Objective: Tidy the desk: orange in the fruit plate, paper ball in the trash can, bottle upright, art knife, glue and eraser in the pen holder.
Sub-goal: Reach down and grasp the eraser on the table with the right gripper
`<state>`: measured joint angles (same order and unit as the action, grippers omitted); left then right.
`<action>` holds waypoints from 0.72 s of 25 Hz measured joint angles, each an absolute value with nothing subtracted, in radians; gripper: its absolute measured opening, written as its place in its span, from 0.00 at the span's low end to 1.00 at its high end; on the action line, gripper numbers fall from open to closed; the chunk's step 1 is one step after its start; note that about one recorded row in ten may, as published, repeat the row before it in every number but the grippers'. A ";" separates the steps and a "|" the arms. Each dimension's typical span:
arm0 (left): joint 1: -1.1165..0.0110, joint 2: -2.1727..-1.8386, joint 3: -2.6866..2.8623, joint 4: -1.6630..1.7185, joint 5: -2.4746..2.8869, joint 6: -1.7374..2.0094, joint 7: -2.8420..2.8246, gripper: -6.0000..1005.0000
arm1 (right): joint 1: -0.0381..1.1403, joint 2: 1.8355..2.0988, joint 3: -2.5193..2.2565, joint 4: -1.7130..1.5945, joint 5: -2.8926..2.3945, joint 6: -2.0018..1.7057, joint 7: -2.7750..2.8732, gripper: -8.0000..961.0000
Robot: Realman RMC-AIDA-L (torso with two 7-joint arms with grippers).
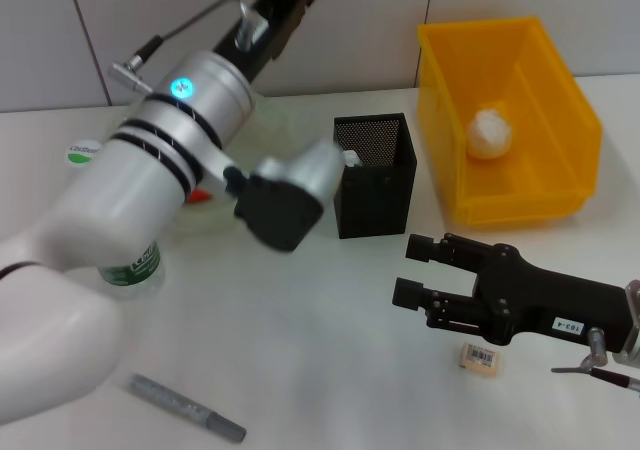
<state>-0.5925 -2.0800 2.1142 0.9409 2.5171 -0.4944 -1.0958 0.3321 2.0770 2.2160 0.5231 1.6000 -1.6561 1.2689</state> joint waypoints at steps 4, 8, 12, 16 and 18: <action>-0.599 -2.080 2.109 1.005 2.350 -0.475 -1.092 0.80 | 0.333 2.077 2.217 0.523 1.600 -1.658 1.269 0.79; -0.595 -2.080 2.081 1.073 2.233 -0.392 -1.097 0.80 | 0.333 2.077 2.217 0.523 1.600 -1.660 1.269 0.79; -0.592 -2.077 2.025 1.141 2.105 -0.268 -1.103 0.80 | 0.333 2.077 2.217 0.523 1.600 -1.662 1.269 0.79; -0.591 -2.078 1.944 1.197 1.969 -0.138 -1.103 0.80 | 0.332 2.077 2.216 0.523 1.600 -1.663 1.269 0.79; -0.592 -2.076 1.888 1.227 1.893 -0.048 -1.103 0.80 | 0.332 2.077 2.216 0.523 1.600 -1.664 1.270 0.79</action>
